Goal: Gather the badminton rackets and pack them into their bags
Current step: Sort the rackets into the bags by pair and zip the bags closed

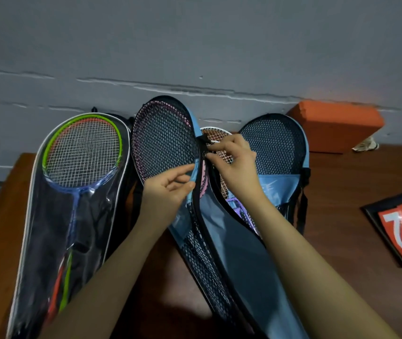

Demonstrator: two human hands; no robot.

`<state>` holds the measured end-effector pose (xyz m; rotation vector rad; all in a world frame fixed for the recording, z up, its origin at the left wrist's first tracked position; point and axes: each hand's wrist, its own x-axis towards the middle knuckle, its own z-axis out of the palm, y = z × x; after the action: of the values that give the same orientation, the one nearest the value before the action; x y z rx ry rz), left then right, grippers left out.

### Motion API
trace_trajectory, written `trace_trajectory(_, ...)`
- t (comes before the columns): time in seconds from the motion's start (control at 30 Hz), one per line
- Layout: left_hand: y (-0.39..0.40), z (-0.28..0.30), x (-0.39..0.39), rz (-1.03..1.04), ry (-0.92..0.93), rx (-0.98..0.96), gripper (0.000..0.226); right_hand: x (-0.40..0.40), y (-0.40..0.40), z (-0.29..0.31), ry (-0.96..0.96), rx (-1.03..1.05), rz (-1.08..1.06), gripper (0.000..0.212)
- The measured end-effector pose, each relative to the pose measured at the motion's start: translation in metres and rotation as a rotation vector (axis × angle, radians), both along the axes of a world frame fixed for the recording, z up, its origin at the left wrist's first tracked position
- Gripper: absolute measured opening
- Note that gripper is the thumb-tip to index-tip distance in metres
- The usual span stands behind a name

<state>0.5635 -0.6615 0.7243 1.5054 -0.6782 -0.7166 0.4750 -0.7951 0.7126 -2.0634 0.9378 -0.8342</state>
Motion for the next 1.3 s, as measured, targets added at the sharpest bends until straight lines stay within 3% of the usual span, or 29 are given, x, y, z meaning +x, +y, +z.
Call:
trace_trajectory(0.13,-0.001,-0.001,0.002,0.006,-0.040,-0.003,0.036,-0.005,0.007,-0.009,0.108,-0.253,0.001,0.005)
trace_trajectory(0.23,-0.004,-0.008,0.004,0.042,-0.024,0.021,0.031,-0.011,0.012,-0.012,0.178,-0.484,0.038,0.018)
trace_trajectory(0.3,-0.007,-0.013,0.005,0.059,0.008,0.035,0.031,-0.012,0.012,-0.012,0.212,-0.532,0.065,0.023)
trace_trajectory(0.47,-0.027,-0.020,0.011,0.079,-0.023,0.093,0.030,-0.025,0.011,-0.025,0.216,-0.430,0.092,0.009)
trace_trajectory(0.7,-0.048,-0.037,-0.004,-0.011,-0.119,0.141,0.030,-0.056,0.024,-0.038,0.293,-0.333,0.161,0.016)
trace_trajectory(0.87,-0.048,-0.056,-0.004,-0.165,-0.719,0.263,0.047,-0.091,0.031,-0.056,0.348,-0.258,0.166,0.012)
trace_trajectory(1.03,-0.040,-0.069,-0.028,-0.559,-1.039,0.153,0.035,-0.109,0.044,-0.060,0.140,-0.069,0.158,0.003)
trace_trajectory(1.17,-0.039,-0.075,-0.033,-0.610,-0.937,0.315,0.025,-0.117,0.052,-0.061,0.170,-0.076,0.117,0.004)
trace_trajectory(1.3,-0.041,-0.078,-0.029,-0.643,-0.948,0.302,0.021,-0.121,0.054,-0.059,0.225,-0.076,0.125,0.012)
